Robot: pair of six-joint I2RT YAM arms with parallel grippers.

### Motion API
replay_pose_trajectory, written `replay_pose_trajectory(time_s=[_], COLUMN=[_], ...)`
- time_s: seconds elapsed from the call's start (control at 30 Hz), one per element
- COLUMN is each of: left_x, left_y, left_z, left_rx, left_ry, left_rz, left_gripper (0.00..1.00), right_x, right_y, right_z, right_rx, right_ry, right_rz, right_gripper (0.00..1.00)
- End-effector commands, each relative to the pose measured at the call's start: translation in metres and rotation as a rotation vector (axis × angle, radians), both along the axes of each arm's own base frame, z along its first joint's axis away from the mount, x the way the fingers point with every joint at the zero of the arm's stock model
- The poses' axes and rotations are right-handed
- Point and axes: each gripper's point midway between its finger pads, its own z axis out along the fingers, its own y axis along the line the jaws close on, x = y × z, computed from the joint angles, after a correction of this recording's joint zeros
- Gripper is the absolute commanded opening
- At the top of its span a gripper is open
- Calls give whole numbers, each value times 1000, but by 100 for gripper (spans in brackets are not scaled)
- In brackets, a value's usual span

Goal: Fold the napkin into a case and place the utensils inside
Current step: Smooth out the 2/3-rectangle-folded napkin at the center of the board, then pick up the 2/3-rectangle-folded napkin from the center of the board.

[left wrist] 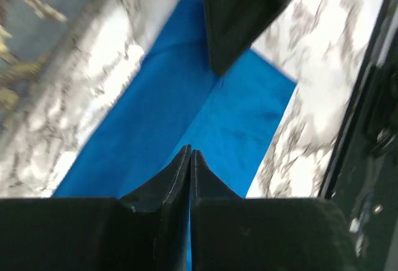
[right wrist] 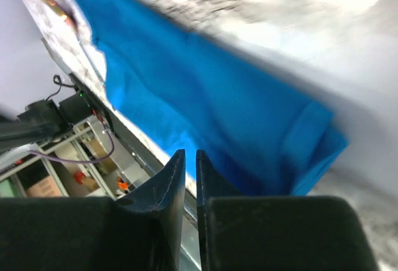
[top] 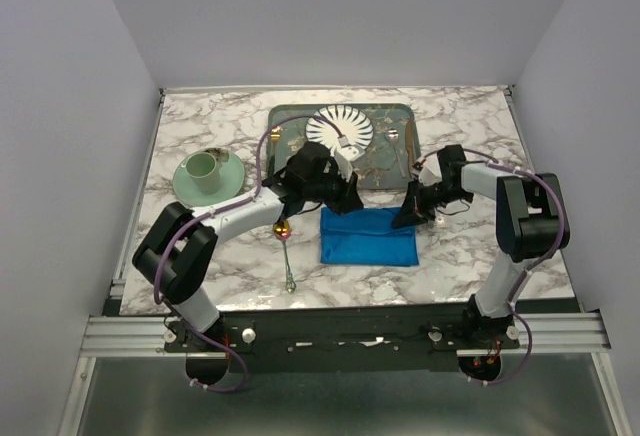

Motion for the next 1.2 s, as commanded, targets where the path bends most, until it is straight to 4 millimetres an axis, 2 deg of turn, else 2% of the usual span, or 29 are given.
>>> replay_pose_trajectory(time_s=[0.0, 0.1, 0.2, 0.3, 0.33, 0.47, 0.6, 0.7, 0.77, 0.8, 0.83, 0.9, 0.93, 1.03, 1.17], left_x=[-20, -18, -17, -19, -21, -23, -26, -27, -31, -36, -53, -66, -84, -96, -111], left_y=[23, 28, 33, 35, 36, 39, 41, 37, 34, 32, 30, 27, 24, 28, 14], left_z=[-67, -82, -95, -103, -107, -113, -111, -88, -63, -56, -50, -48, -55, -71, -82], left_rx=[308, 361, 405, 432, 440, 465, 466, 401, 357, 356, 352, 375, 394, 471, 508], left_ry=[-11, 0, 6, 9, 14, 18, 14, -71, -215, -275, -342, -468, -506, -609, -745], left_rz=[-92, -90, -94, -105, -109, -123, -130, -154, -202, -237, -290, -394, -463, -545, -617], left_gripper=[12, 11, 11, 11, 11, 11, 12, 34, 48, 51, 55, 58, 59, 59, 59], right_x=[-1, -3, 0, 0, -2, -11, -11, -8, -7, -7, -7, -9, -8, -9, -8], right_y=[3, -5, -18, -33, -39, -48, -52, -52, -52, -52, -52, -51, -52, -51, -49], right_z=[41, 55, 48, 27, 12, -15, -30, -33, -33, -33, -33, -33, -33, -34, -34], right_rx=[18, -28, -130, -229, -265, -311, -339, -349, -353, -354, -360, -365, -369, -380, -390], right_ry=[-99, -157, -181, -159, -119, -46, -17, -18, -21, -26, -30, -32, -36, -45, -57], right_rz=[63, 100, 118, 149, 159, 187, 190, 192, 196, 202, 205, 218, 219, 232, 243], right_gripper=[23, 28, 29, 30, 29, 29, 28, 26, 26, 25, 25, 25, 25, 25, 24])
